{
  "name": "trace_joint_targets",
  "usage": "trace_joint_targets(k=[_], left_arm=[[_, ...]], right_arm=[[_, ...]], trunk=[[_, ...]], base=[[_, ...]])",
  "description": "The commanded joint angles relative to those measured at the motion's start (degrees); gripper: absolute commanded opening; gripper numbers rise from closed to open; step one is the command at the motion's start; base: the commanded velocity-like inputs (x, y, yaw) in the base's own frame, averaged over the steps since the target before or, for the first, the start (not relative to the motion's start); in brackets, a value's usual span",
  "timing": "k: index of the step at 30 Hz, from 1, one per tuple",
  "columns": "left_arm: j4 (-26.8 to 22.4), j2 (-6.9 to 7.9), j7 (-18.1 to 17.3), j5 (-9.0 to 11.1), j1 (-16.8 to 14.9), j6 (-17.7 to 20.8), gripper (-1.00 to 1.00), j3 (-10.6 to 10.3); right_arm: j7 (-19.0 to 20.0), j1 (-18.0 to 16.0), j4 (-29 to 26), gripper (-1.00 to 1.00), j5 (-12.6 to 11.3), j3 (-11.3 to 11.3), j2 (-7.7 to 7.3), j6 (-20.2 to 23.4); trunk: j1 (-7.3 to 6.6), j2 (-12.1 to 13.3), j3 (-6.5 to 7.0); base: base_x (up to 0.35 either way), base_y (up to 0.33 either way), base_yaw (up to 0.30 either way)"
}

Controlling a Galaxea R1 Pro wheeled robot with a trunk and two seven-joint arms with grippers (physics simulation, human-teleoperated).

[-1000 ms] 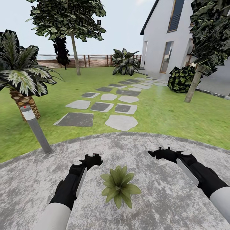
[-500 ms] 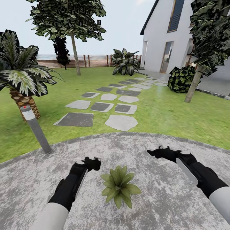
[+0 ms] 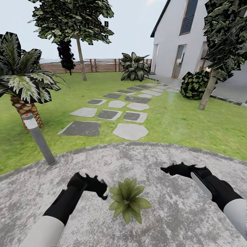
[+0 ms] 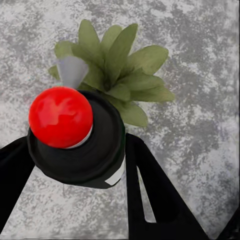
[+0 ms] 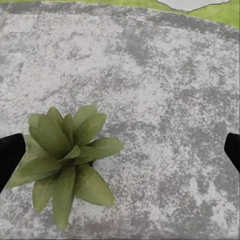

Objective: Pick up the pesticide atomizer in the garden and spray insectifuge to fully cover both potted plants in the garden.

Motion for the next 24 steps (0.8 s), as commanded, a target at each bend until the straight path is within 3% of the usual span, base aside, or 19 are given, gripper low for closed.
trace_joint_targets(k=[1,3,7,9,11,16,18,24], left_arm=[[-0.92,0.99,-3.26,-0.99,-0.05,0.29,-1.0,0.02],[-2.96,3.27,-10.65,-1.74,-0.06,-0.03,-1.0,0.02],[-6.33,4.53,-19.87,-2.13,-0.07,-0.85,-1.0,0.02],[-6.9,4.54,-20.94,-2.17,-0.07,-0.87,-1.0,0.01],[-7.14,4.52,-21.44,-2.19,-0.07,-0.83,-1.0,0.01],[-7.22,4.52,-21.75,-2.26,-0.07,-0.72,-1.0,-0.05],[-7.22,4.51,-21.77,-2.28,-0.07,-0.7,-1.0,-0.07],[-7.14,4.51,-21.91,-2.42,-0.04,-0.75,-1.0,-0.62]], right_arm=[[3.03,-0.55,0.45,1.0,0.77,0.14,0.03,0.26],[10.02,-1.13,1.16,1.0,3.35,0.12,0.32,0.26],[14.35,-1.39,4.39,1.0,5.23,0.12,1.0,0.18],[14.69,-1.38,8.16,1.0,5.43,0.11,2.32,-0.05],[14.84,-1.43,12.21,1.0,5.56,0.17,6.52,-0.3],[14.77,-1.4,18.4,1.0,5.64,0.14,14.59,-0.55],[14.88,-1.43,18.77,1.0,5.68,0.13,16.1,-0.54],[15.21,-1.45,18.25,1.0,5.71,0.25,16.74,-0.47]], trunk=[[0.0,-0.03,-0.06],[0.0,-0.03,-0.06],[0.0,-0.03,-0.06],[0.0,-0.03,-0.06],[0.0,-0.03,-0.06],[0.0,-0.03,-0.06],[0.0,-0.03,-0.06],[0.0,-0.03,-0.06]], base=[[0.0,0.0,0.0],[0.0,0.0,0.0],[0.0,0.0,0.0],[0.0,0.0,0.0],[0.0,0.0,0.0],[0.0,0.0,0.0],[0.0,0.0,0.0],[0.0,0.0,0.0]])
